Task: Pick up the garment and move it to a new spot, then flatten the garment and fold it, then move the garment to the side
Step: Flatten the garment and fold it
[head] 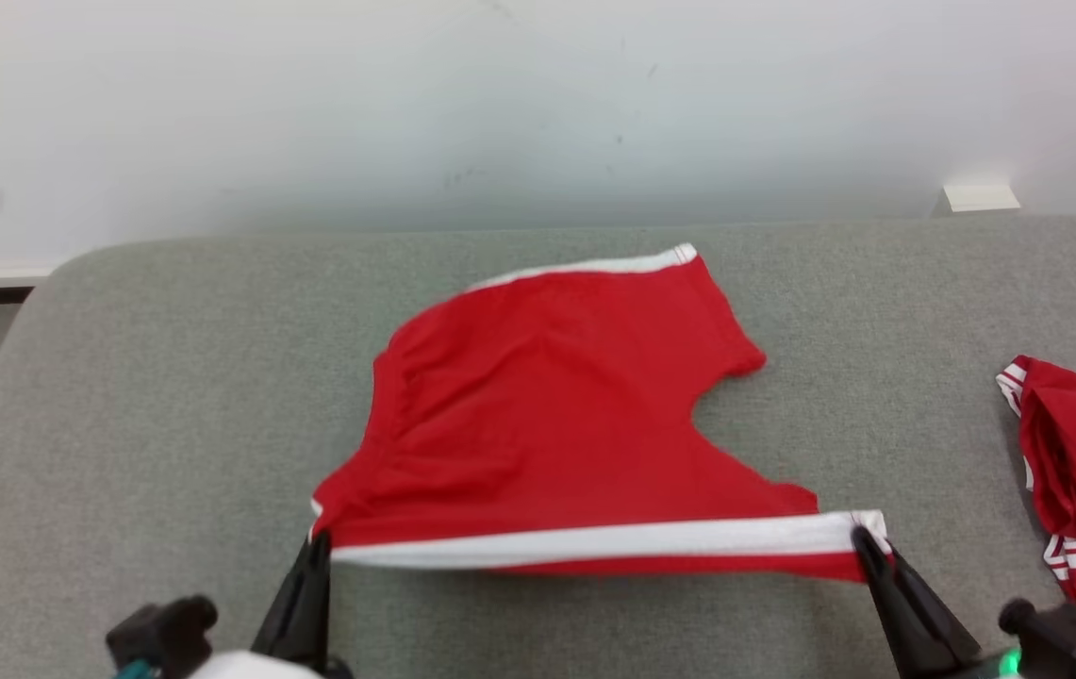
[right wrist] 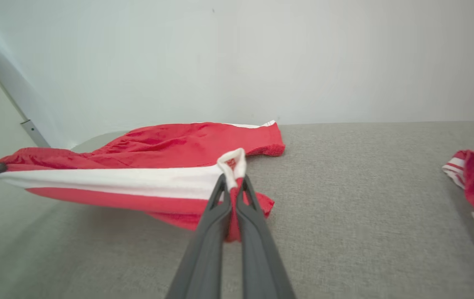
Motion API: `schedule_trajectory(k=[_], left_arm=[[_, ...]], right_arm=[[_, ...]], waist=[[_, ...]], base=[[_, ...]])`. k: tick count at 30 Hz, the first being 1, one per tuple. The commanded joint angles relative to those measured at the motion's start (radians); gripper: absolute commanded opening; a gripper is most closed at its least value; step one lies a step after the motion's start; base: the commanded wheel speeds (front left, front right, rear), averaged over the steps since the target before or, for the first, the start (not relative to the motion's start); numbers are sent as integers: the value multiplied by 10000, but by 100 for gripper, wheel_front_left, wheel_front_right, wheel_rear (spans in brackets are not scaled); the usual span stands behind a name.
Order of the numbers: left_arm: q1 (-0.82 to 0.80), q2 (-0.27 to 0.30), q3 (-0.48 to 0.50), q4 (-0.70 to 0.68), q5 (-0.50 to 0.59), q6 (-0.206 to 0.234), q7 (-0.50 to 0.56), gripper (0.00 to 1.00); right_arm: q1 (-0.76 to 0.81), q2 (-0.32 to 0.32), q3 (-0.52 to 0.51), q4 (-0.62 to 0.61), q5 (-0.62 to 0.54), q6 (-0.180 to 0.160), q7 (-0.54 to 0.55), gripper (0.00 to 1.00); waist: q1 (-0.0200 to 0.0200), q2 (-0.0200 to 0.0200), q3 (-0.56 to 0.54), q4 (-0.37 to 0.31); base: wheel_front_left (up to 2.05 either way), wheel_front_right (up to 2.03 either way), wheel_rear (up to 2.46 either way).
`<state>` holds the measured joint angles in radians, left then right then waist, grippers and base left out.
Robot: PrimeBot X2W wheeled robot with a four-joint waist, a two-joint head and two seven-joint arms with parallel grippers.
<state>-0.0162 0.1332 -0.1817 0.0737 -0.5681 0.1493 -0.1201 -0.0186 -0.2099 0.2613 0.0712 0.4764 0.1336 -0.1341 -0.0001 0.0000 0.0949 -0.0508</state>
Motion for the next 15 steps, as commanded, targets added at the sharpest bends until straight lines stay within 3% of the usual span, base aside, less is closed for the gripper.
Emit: schedule_trajectory(k=[1,5,8,11,15], left_arm=[[287,265,199,-180,87,238,80,0],[1704,498,66,-3031,197,986,1275,0],[2011,661,-48,-3916,212,1238,1911,0],[1560,683,-150,-3859,-91,1134,2433,0],[388,622,-206,-2984,-645,717,2983,0]], right_arm=[[228,-77,-282,-152,-78,-58,57,0],[1547,411,-1212,-2367,-756,-58,1418,0],[1876,669,-1559,-3309,-1045,-56,2164,0],[1530,745,-1693,-3598,-1159,-55,2607,0],[553,559,-1641,-3112,-1014,-53,2819,0]], waist=[[1,0,-46,22],[1,0,-69,85],[1,0,2,116],[1,0,176,157],[1,0,699,245]], base=[[0,0,0],[0,0,0],[0,0,0],[0,0,0],[0,0,0]])
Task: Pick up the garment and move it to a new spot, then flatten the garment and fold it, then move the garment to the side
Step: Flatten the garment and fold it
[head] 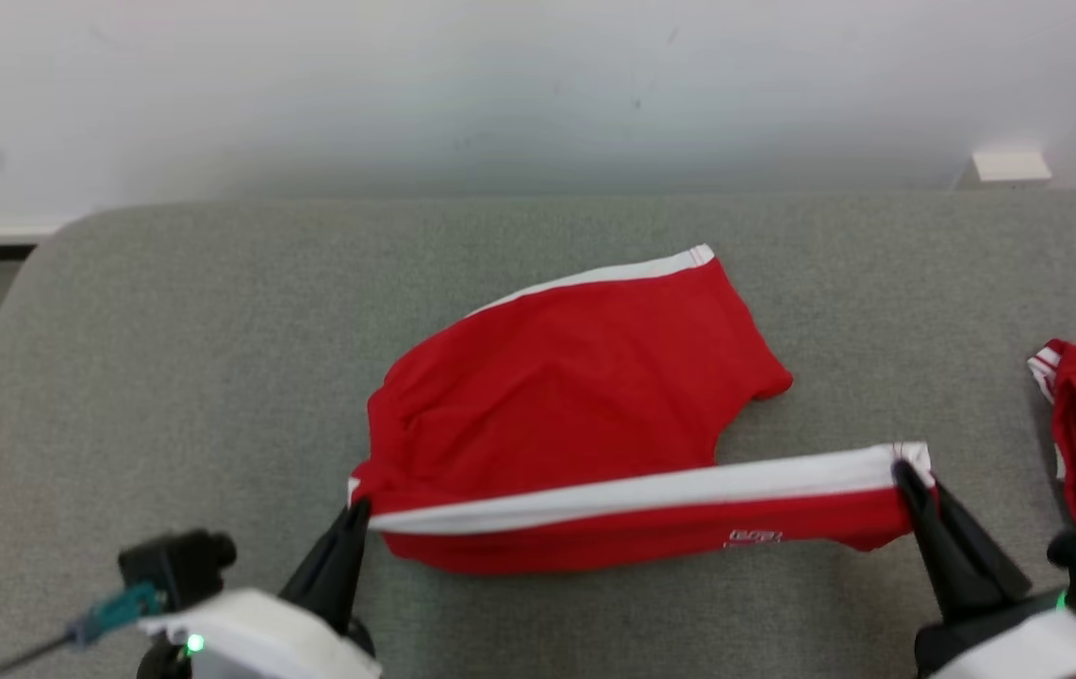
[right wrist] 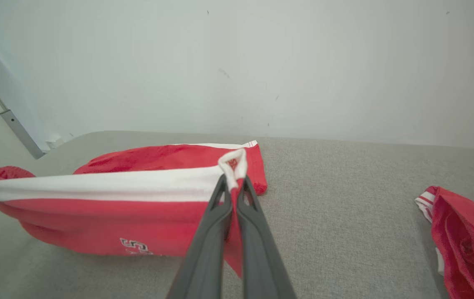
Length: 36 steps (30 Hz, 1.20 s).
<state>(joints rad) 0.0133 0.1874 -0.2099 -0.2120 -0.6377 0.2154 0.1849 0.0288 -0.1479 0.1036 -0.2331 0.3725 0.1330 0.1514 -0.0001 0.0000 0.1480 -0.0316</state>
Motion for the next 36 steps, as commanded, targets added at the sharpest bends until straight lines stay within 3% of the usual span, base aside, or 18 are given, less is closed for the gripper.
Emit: schedule_trajectory(k=[1,14,22,29,31,32,33,34,35,36], left_arm=[[-291,91,46,184,-69,-41,82,0],[-5309,-302,-110,4164,-828,-1114,980,0],[-7018,-602,-308,5940,-640,-1353,625,0],[-7800,-901,-482,7298,-682,-1685,85,0],[-7937,-959,-529,7630,-739,-1782,-31,26],[-8000,-989,-549,7786,-764,-1833,-96,46],[-8057,-1017,-575,7921,-787,-1896,-175,100],[-8086,-1057,-601,8050,-841,-1964,-232,100],[-8105,-1099,-621,8159,-902,-2050,-316,100],[-8100,-1127,-648,8268,-954,-2120,-400,100]], right_arm=[[-278,-120,-39,143,84,-48,-29,0],[-6006,-1010,1195,5164,1194,-46,-653,0],[-8632,-1020,2206,8311,1802,-46,-1533,0],[-9894,-841,3109,10217,2279,-45,-2509,0],[-10113,-831,3399,10589,2386,-45,-2799,0],[-10199,-814,3525,10770,2451,-45,-2911,3],[-10284,-794,3655,10933,2544,-43,-3014,28],[-10355,-786,3781,11080,2639,-43,-3116,55],[-10397,-786,3909,11227,2725,-43,-3217,100],[-10406,-787,4024,11347,2802,-43,-3324,100]], waist=[[1,0,360,90],[1,0,2276,732],[1,0,2786,1170],[1,0,3008,1346],[1,0,3027,1372],[1,0,3031,1382],[1,0,3028,1390],[1,0,3018,1395],[1,0,3004,1399],[1,0,2960,1406]], base=[[0,0,0],[0,0,0],[0,0,0],[0,0,0],[0,0,0],[0,0,0],[0,0,0],[0,0,0],[0,0,0],[0,0,0]])
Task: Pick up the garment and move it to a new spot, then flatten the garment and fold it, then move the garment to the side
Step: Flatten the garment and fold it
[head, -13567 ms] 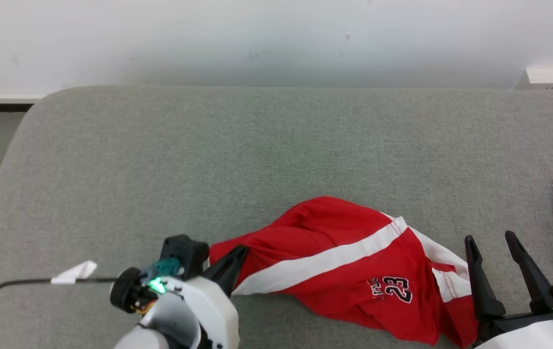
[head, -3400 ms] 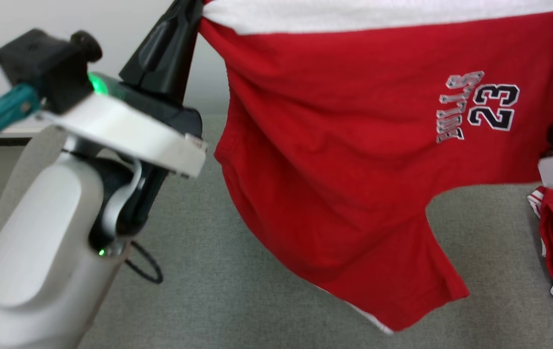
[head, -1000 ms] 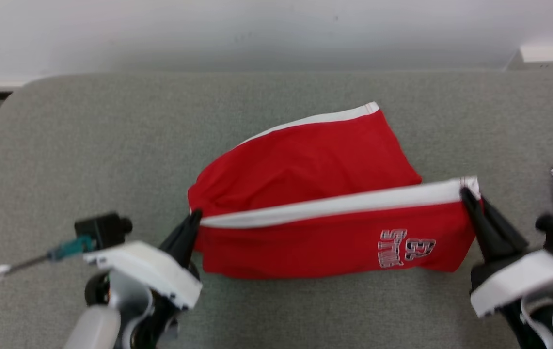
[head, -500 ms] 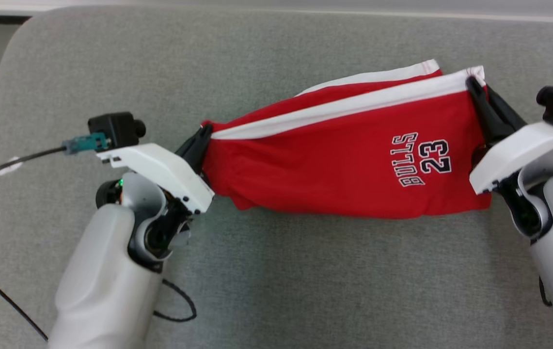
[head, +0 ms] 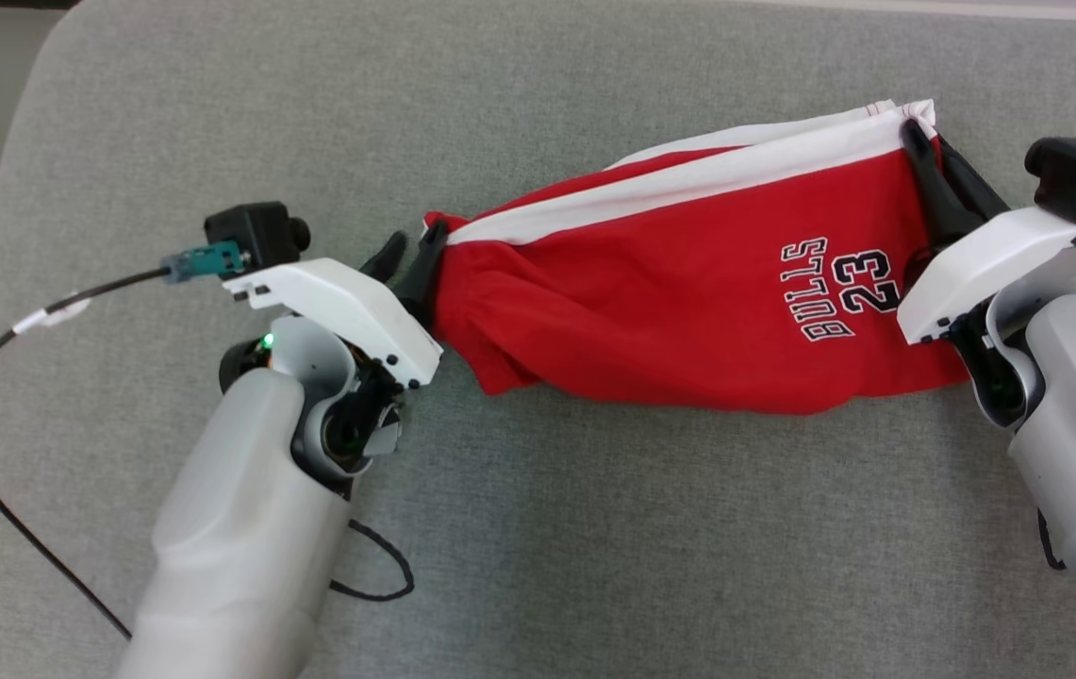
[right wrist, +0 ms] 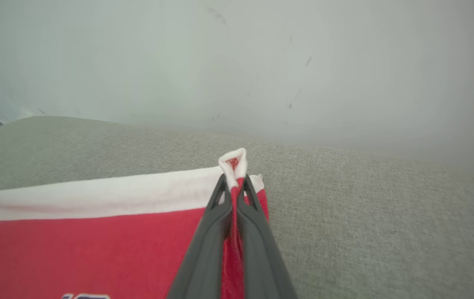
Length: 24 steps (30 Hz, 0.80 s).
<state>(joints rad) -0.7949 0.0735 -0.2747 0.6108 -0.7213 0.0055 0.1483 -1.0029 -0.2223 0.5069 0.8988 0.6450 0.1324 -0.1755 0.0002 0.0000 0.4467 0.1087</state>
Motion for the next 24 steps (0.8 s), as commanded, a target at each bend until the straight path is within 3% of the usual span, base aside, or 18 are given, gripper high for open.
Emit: schedule_trajectory(k=[1,5,9,16,21,24], left_arm=[[-4,-3,-22,122,-148,-63,-137,100],[239,-8,-43,326,-80,-166,-614,100],[562,268,-24,-15,422,48,-1680,100],[1368,985,-160,-1341,1876,969,-3635,100],[1984,1541,-326,-2444,3084,1811,-4024,100],[2262,1715,-333,-2815,3276,1980,-4047,100]], right_arm=[[-109,-44,100,118,132,-37,-172,100],[-22,-131,470,194,284,-36,-630,100],[229,-289,409,-65,114,-36,-866,100],[1270,-519,-1127,-1514,-964,-34,-886,100],[2475,-259,-2168,-2411,-1657,-34,-887,100],[2970,-112,-2406,-2820,-1808,-34,-839,100]], waist=[[-2,0,-76,-2],[-2,0,-348,-69],[-2,0,-675,-223],[-2,0,-1340,-536],[-2,0,-1813,-834],[-2,0,-1946,-991]], base=[[0,0,0],[0,0,0],[0,0,0],[0,0,0],[0,0,0],[0,0,0]])
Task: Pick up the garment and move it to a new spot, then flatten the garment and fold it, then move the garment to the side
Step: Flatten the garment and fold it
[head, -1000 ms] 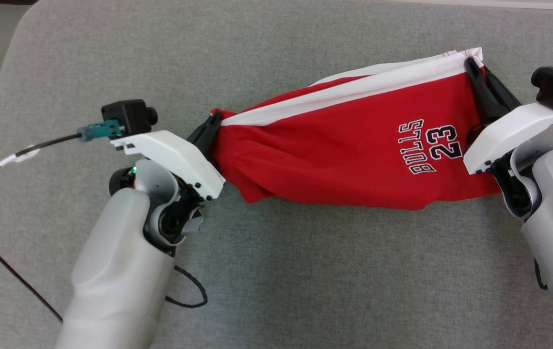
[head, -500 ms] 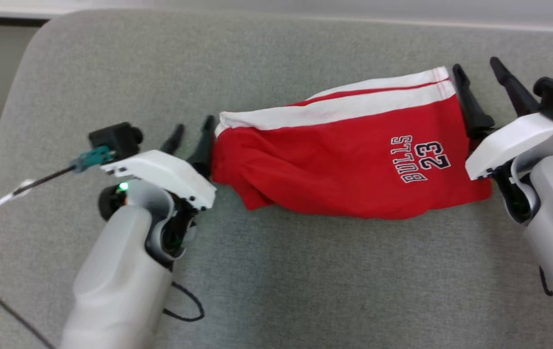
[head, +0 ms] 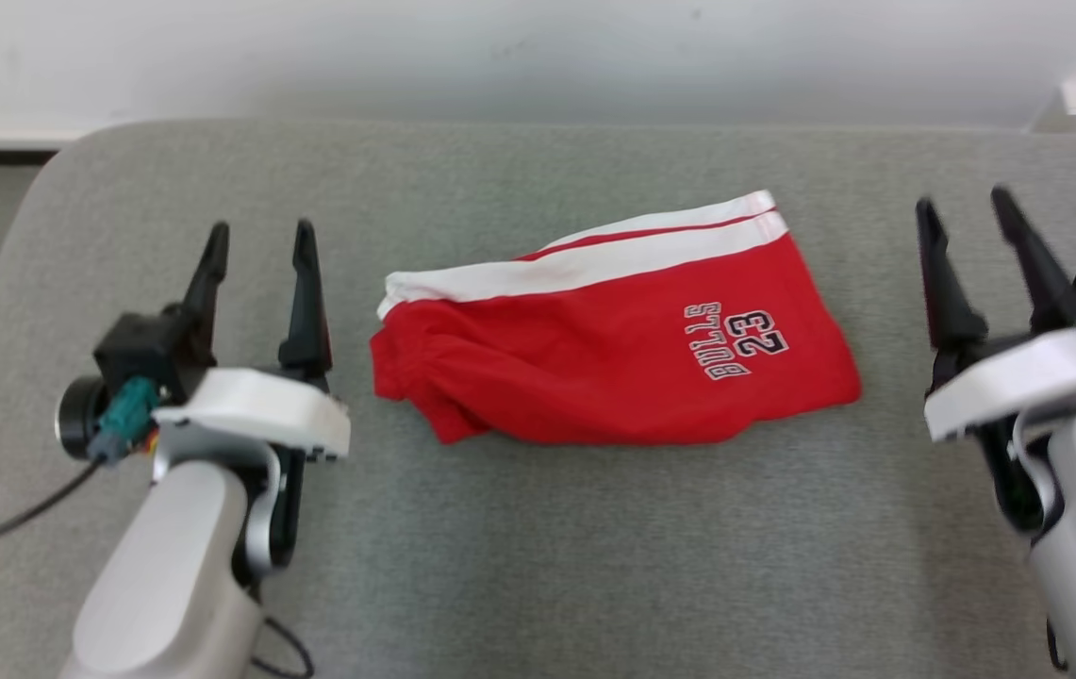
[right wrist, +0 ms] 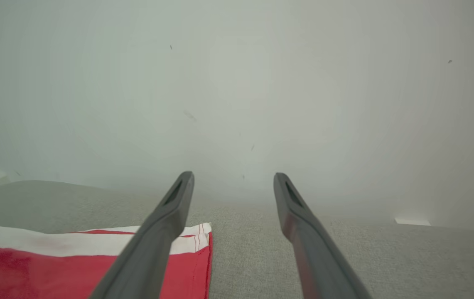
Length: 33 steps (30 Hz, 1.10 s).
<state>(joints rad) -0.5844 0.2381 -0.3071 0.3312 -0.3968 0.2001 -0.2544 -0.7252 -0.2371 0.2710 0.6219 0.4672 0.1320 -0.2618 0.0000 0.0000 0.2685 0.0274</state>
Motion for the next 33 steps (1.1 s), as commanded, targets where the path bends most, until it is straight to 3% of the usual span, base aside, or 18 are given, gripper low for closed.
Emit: schedule_trajectory(k=[1,16,33], left_arm=[[332,168,-28,-162,154,111,-23,100],[2626,727,17,-1398,29,707,301,100],[2351,808,-62,-1849,43,795,374,100]], right_arm=[[453,45,-150,-266,-167,-31,73,100],[3773,1009,-1369,-3994,-893,-31,1789,100],[3950,1214,-1887,-4967,-1104,-29,2500,100]], waist=[[0,0,-230,-258],[0,0,-544,-907],[0,0,-193,-705]], base=[[0,0,0],[0,0,0],[0,0,0]])
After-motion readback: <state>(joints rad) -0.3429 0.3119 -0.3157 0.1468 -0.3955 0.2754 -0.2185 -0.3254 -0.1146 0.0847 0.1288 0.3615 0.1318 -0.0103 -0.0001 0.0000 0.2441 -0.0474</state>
